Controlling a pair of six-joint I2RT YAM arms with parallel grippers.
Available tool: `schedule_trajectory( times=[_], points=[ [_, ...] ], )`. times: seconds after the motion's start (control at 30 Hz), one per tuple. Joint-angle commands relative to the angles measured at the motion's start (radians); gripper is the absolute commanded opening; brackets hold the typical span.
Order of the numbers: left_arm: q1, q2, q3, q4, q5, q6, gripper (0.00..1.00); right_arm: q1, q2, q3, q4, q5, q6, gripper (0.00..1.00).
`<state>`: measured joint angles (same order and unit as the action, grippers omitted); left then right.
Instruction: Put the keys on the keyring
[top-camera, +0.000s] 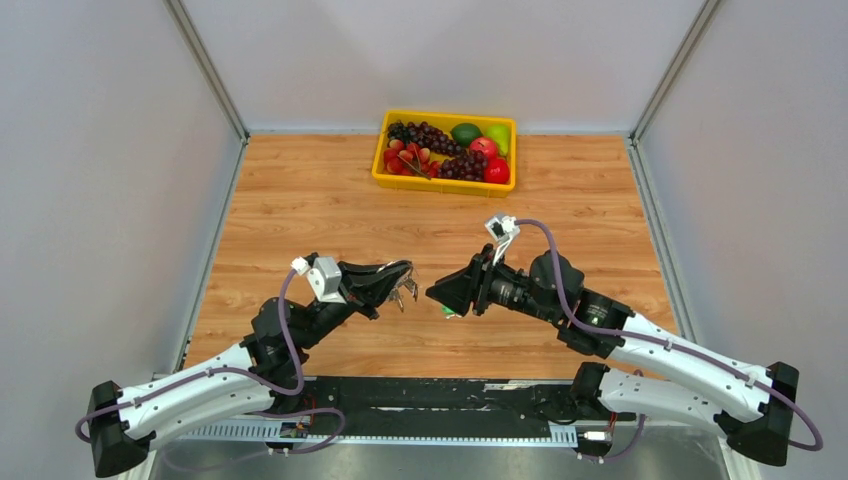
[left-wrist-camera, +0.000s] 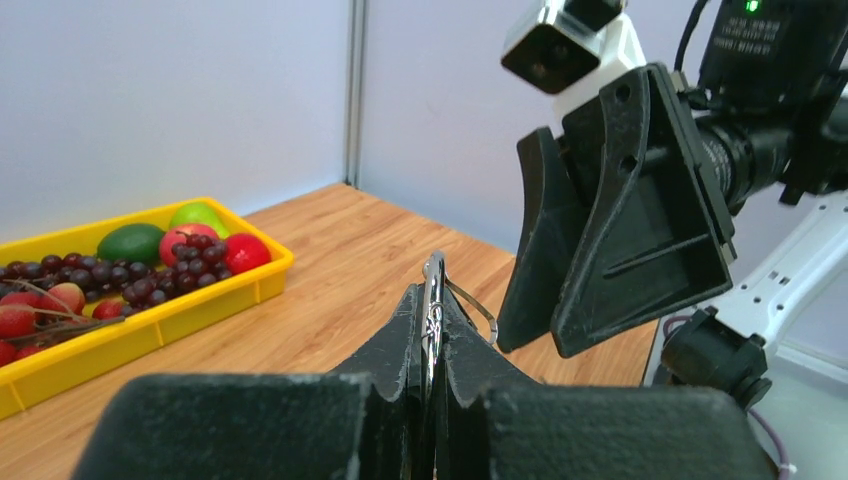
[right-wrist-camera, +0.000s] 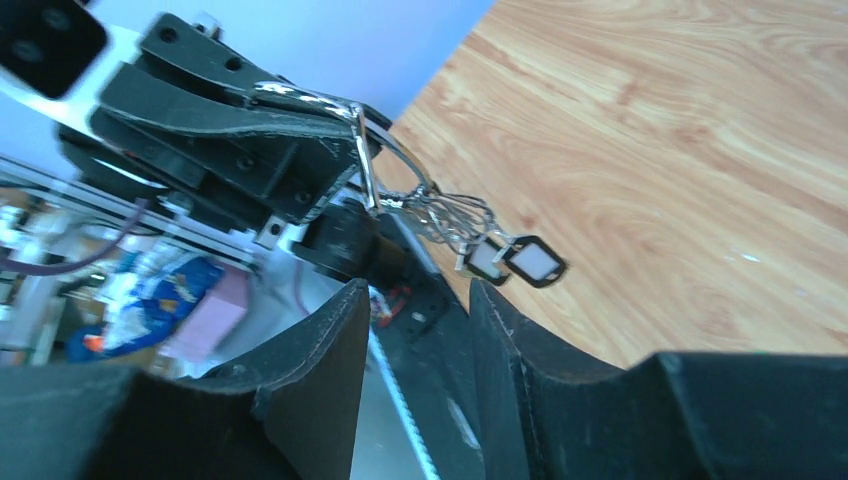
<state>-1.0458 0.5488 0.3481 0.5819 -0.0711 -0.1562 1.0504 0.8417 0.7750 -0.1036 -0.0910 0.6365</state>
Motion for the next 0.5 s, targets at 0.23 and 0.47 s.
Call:
schedule_trajectory(
  times=[0.23, 0.47],
  points=[
    [-0.004, -0.018, 0.047, 0.113, 0.007, -0.056, 0.0, 0.068, -0.017, -0.1, 0.519, -0.016, 0.267, 0.44],
    [-0.003, -0.029, 0.05, 0.126, 0.009, -0.063, 0.0, 0.099, 0.022, -0.075, 0.536, 0.035, 0.269, 0.44]
  ],
)
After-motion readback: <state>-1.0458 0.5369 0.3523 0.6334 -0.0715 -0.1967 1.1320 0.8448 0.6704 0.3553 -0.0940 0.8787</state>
